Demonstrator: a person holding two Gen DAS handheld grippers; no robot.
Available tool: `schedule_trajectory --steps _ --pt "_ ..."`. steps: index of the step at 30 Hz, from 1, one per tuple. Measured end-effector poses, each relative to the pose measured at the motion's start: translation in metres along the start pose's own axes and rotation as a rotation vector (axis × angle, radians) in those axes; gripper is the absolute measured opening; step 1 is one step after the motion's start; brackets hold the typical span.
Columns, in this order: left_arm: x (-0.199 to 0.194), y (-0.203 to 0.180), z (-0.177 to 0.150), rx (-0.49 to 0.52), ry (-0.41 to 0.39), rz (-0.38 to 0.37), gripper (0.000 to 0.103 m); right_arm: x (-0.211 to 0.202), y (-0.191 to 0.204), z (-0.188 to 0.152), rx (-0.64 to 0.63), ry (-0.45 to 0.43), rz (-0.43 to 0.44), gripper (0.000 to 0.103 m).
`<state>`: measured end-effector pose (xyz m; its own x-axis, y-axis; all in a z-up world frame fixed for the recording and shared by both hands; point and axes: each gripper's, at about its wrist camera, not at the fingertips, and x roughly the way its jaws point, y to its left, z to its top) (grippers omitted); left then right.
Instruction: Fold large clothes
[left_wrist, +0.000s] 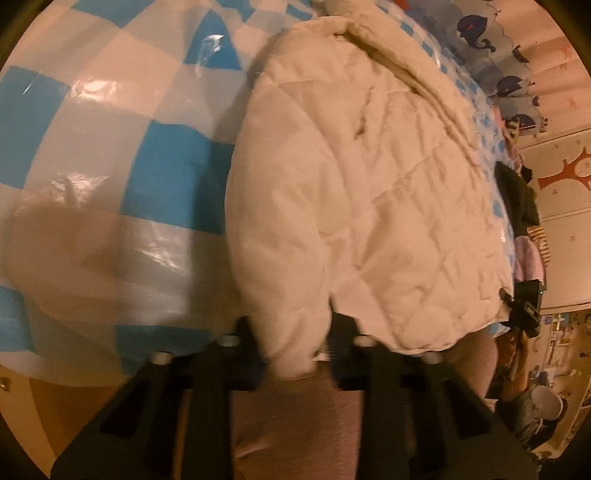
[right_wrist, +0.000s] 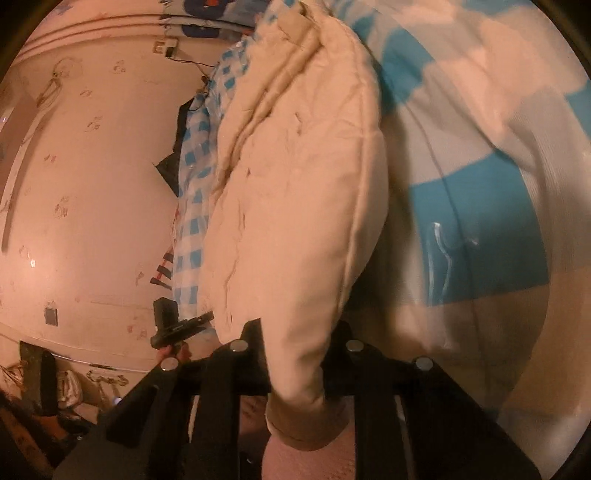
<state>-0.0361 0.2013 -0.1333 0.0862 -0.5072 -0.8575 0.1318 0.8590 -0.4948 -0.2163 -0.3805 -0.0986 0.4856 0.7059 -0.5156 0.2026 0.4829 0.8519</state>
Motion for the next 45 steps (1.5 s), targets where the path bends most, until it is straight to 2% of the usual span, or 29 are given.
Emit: schedule_trajectory --steps 2,6,12,18,24,26,28,29,31,33,34,35,37,38,39,41,43,45 --pt "-0.006 -0.008 -0.001 0.022 -0.016 0.016 0.014 -0.007 0.006 -0.002 -0.02 -0.026 0.015 0.014" --pt "-0.035 -0.027 -0.005 0.056 -0.058 -0.006 0.013 -0.021 0.033 -0.003 -0.073 -0.071 0.046 0.013" --pt "-0.067 -0.046 -0.025 0.11 -0.063 0.0 0.013 -0.04 0.067 -0.018 -0.15 -0.048 0.058 0.013" --pt "-0.089 -0.05 -0.065 0.146 -0.035 -0.004 0.013 -0.066 0.073 -0.053 -0.162 -0.034 0.067 0.013" --pt "-0.079 -0.021 -0.099 0.116 0.021 0.007 0.013 -0.065 0.042 -0.093 -0.101 0.041 0.034 0.013" --pt "-0.072 -0.012 -0.102 0.12 0.05 0.005 0.017 -0.06 0.025 -0.101 -0.073 0.072 -0.024 0.016" --pt "-0.079 -0.004 -0.1 0.116 0.036 0.06 0.037 -0.068 0.014 -0.101 -0.049 0.056 -0.066 0.021" --pt "-0.084 -0.002 -0.097 0.112 0.018 0.082 0.037 -0.074 0.013 -0.099 -0.053 0.036 -0.095 0.027" --pt "-0.111 0.006 -0.083 0.1 -0.062 0.218 0.038 -0.092 0.016 -0.086 -0.054 -0.027 -0.142 0.036" --pt "-0.133 0.009 -0.064 0.088 -0.144 0.347 0.038 -0.106 0.024 -0.069 -0.071 -0.103 -0.246 0.05" --pt "-0.141 0.008 -0.051 0.099 -0.184 0.385 0.038 -0.111 0.029 -0.056 -0.084 -0.139 -0.29 0.05" --pt "-0.148 -0.001 -0.031 0.114 -0.234 0.392 0.038 -0.112 0.039 -0.036 -0.11 -0.181 -0.332 0.05" --pt "-0.144 -0.03 0.003 0.176 -0.293 0.336 0.04 -0.101 0.064 0.001 -0.17 -0.244 -0.368 0.053" --pt "-0.136 -0.049 0.023 0.226 -0.322 0.3 0.041 -0.087 0.082 0.025 -0.228 -0.276 -0.372 0.059" --pt "-0.12 -0.073 0.045 0.282 -0.344 0.28 0.042 -0.069 0.099 0.047 -0.288 -0.295 -0.383 0.065" --pt "-0.079 -0.118 0.09 0.378 -0.362 0.256 0.042 -0.019 0.127 0.09 -0.39 -0.297 -0.417 0.065" --pt "-0.047 -0.148 0.121 0.431 -0.403 0.256 0.043 0.033 0.141 0.137 -0.437 -0.291 -0.431 0.065" --pt "-0.014 -0.17 0.154 0.447 -0.436 0.284 0.043 0.068 0.146 0.167 -0.464 -0.298 -0.474 0.065"
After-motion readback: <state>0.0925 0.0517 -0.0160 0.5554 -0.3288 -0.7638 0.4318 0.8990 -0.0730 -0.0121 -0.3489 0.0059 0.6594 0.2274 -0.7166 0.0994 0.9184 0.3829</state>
